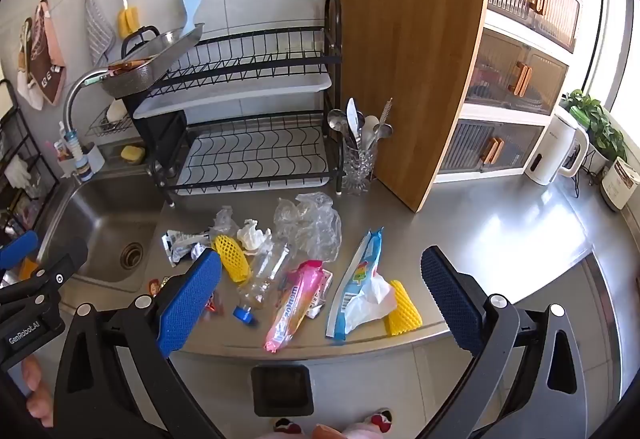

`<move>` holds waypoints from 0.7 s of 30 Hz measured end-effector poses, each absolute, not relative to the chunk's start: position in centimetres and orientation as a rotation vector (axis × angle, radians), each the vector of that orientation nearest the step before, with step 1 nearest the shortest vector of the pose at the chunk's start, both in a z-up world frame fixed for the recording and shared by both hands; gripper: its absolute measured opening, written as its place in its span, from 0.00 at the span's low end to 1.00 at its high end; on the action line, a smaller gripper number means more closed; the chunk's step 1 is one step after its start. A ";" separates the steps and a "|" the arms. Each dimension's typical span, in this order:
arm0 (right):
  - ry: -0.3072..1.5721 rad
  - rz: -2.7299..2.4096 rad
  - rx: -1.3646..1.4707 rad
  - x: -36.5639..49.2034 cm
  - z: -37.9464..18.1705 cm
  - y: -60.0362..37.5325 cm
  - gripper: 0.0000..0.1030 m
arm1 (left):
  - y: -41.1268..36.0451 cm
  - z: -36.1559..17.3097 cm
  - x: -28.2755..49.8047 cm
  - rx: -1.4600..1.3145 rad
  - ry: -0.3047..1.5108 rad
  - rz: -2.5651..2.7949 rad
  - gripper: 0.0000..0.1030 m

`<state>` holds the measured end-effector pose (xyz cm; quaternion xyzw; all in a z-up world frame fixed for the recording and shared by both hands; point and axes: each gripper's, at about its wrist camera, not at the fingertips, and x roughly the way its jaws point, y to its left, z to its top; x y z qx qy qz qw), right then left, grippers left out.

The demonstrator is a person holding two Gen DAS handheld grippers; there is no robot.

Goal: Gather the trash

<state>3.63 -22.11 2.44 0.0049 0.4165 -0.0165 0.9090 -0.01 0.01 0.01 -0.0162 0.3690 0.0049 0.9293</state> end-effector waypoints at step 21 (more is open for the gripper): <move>0.849 -0.029 0.016 3.4 2.8 -22.0 0.97 | 0.0 0.0 0.3 -0.027 0.758 0.025 0.92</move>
